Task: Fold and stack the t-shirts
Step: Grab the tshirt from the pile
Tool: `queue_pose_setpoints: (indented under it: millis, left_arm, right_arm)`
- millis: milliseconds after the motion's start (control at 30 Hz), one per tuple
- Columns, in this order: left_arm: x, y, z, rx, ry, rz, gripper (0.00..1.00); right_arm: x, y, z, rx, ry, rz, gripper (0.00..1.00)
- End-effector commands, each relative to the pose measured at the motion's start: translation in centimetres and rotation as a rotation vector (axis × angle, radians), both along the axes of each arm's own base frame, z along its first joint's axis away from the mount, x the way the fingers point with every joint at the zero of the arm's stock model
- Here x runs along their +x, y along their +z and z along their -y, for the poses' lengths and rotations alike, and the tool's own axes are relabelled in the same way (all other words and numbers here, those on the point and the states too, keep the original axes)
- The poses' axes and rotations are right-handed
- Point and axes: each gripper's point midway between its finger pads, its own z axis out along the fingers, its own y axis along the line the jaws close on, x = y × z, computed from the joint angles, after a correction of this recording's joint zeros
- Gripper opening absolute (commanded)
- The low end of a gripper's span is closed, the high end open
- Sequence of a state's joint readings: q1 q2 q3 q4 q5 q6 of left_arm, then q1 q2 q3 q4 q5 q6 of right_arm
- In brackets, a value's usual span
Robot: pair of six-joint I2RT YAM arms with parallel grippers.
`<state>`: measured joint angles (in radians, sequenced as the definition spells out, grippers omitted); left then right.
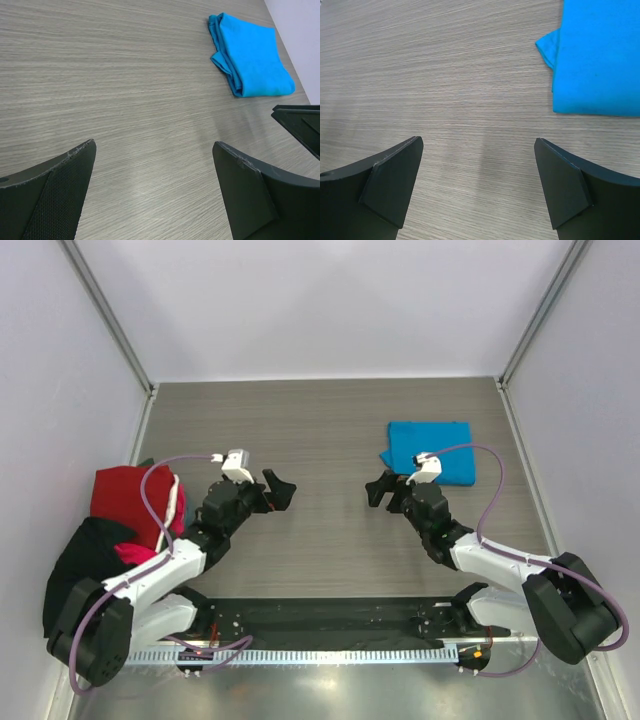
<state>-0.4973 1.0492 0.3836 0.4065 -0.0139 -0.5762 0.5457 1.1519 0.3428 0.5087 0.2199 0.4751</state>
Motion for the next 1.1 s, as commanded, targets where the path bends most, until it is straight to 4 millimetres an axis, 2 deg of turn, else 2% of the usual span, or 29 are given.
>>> queue_pose_setpoints:
  millis: [0, 67, 133, 167, 200, 267, 300, 333, 433, 467, 500, 567, 600, 667, 767, 833, 1000, 1067]
  left_arm:
    - [0.9, 2.9, 0.6, -0.035, -0.008, 0.063, 0.99]
    - [0.8, 3.2, 0.0, -0.027, 0.018, 0.057, 1.00]
    - [1.4, 4.8, -1.1, -0.029, 0.099, 0.064, 0.97]
    - [1.0, 3.7, -2.3, -0.014, 0.165, -0.026, 0.95]
    - [1.4, 4.6, -4.6, -0.010, 0.303, -0.030, 0.94]
    - [0.5, 5.7, -7.5, 0.020, 0.466, -0.126, 0.93]
    - [0.2, 6.8, -9.3, 0.033, 0.558, -0.124, 0.95]
    - [-0.6, 7.9, -12.1, 0.103, 0.681, -0.140, 0.98]
    - [-1.9, 10.4, -16.1, 0.138, 0.849, -0.191, 0.96]
    - [-2.0, 10.7, -16.8, 0.134, 0.871, -0.209, 0.96]
    - [-2.1, 10.7, -18.5, 0.125, 0.929, -0.234, 0.90]
    - [-2.4, 10.5, -19.8, 0.120, 0.961, -0.283, 0.85]
    - [-2.6, 10.3, -21.5, 0.101, 1.030, -0.302, 0.82]
    - [-3.3, 9.9, -23.1, 0.097, 1.092, -0.334, 0.79]
    - [-4.2, 9.5, -25.8, 0.078, 1.210, -0.346, 0.80]
    - [-3.9, 9.3, -26.2, 0.059, 1.221, -0.350, 0.83]
    - [-3.0, 6.2, -28.1, 0.011, 1.281, -0.486, 0.81]
    - [-3.5, 5.0, -29.1, -0.025, 1.367, -0.544, 0.81]
  right_arm:
    - [1.2, 2.7, 0.2, 0.038, -0.051, 0.068, 1.00]
    - [1.3, 2.4, 0.1, 0.041, -0.053, 0.059, 0.99]
    - [1.4, 2.0, 0.0, 0.037, -0.053, 0.042, 0.99]
    - [1.4, 1.9, 0.0, 0.042, -0.055, 0.039, 0.99]
    - [1.4, 1.7, 0.0, 0.039, -0.057, 0.029, 0.99]
    - [1.4, 1.8, 0.1, 0.040, -0.058, 0.032, 0.99]
    - [1.3, 1.7, 0.1, 0.042, -0.062, 0.032, 0.99]
    - [1.3, 1.8, 0.2, 0.048, -0.063, 0.033, 0.99]
    - [1.1, 1.8, 0.0, 0.060, -0.054, 0.030, 0.99]
    - [1.1, 1.7, -0.1, 0.060, -0.050, 0.027, 0.99]
    - [1.1, 1.7, -0.1, 0.064, -0.050, 0.028, 0.99]
    - [1.1, 1.7, -0.1, 0.065, -0.053, 0.025, 0.99]
    - [1.1, 1.5, -0.2, 0.063, -0.052, 0.019, 0.99]
    - [1.1, 1.5, -0.3, 0.068, -0.044, 0.016, 0.99]
    - [1.1, 1.3, -0.5, 0.069, -0.038, 0.008, 0.99]
    - [1.1, 1.3, -0.5, 0.069, -0.037, 0.008, 0.99]
    - [1.1, 1.3, -0.5, 0.070, -0.036, 0.007, 0.99]
    - [1.1, 1.2, -0.5, 0.070, -0.038, 0.004, 0.99]
